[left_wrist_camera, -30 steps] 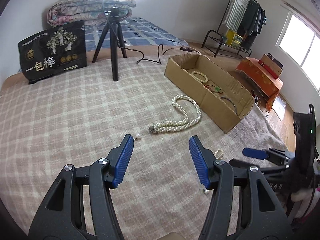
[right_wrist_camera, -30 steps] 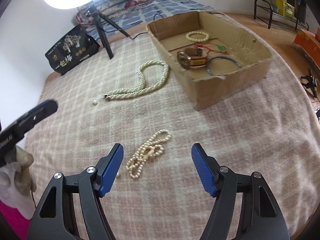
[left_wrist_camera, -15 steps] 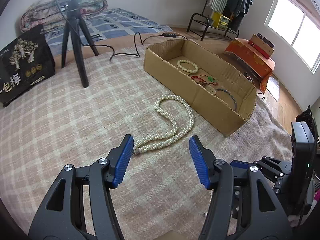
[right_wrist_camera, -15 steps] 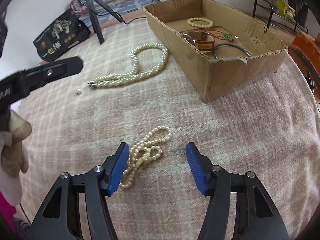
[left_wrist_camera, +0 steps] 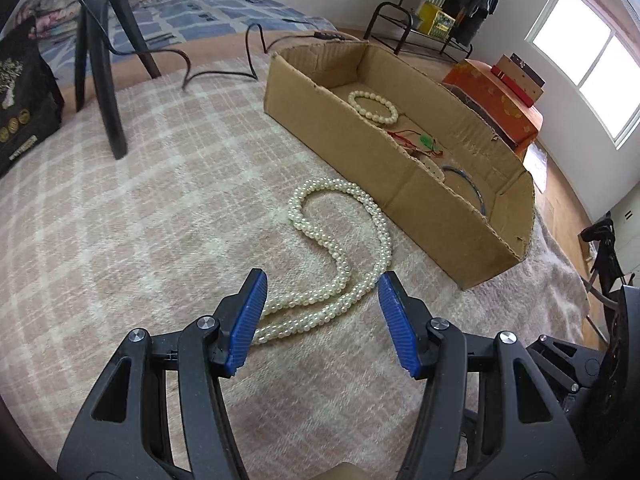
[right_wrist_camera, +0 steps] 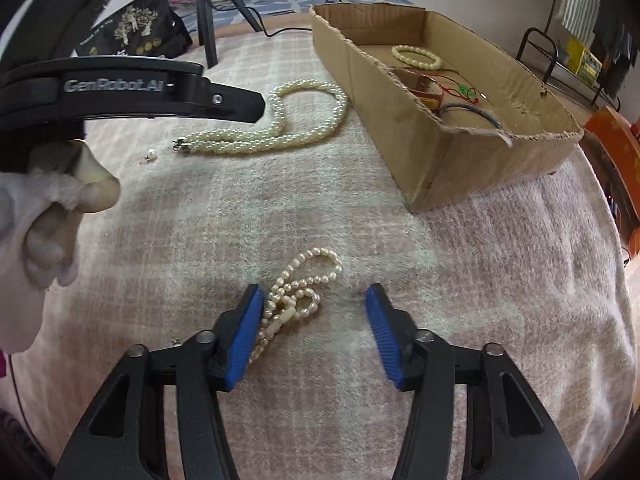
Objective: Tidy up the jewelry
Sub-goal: 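Grasp the twisted pearl necklace with the left tool while the right tool grasps the small pearl strand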
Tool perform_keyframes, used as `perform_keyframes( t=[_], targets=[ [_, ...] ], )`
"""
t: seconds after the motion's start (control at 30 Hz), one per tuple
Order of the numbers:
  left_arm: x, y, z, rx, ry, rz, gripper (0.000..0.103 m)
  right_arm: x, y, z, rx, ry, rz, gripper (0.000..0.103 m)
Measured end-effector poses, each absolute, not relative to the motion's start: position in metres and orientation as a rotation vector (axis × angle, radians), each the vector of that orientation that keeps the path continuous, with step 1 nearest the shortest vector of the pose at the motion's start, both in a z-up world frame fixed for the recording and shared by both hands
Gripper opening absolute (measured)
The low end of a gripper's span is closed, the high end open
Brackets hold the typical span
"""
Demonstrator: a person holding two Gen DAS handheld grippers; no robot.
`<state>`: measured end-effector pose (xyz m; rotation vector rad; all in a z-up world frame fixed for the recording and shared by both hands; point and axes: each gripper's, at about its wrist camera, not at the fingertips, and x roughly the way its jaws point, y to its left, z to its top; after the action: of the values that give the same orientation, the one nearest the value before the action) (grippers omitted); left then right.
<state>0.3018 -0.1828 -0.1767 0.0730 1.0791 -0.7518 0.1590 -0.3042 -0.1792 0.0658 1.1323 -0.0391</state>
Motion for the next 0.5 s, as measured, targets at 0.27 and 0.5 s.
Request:
perform_keyframes(
  t=[0.27,0.5],
  targets=[
    [0.293,-0.196,-0.184,0.149,1.110,-0.792,0.060,0.154,-0.309,-0.177,0.043,1.140,-0.034,0.037],
    [0.272,-0.211,-0.186,0.315,1.057,-0.726,0.049,0.147,-0.312,-0.175,0.033,1.144,-0.044,0.031]
  ],
)
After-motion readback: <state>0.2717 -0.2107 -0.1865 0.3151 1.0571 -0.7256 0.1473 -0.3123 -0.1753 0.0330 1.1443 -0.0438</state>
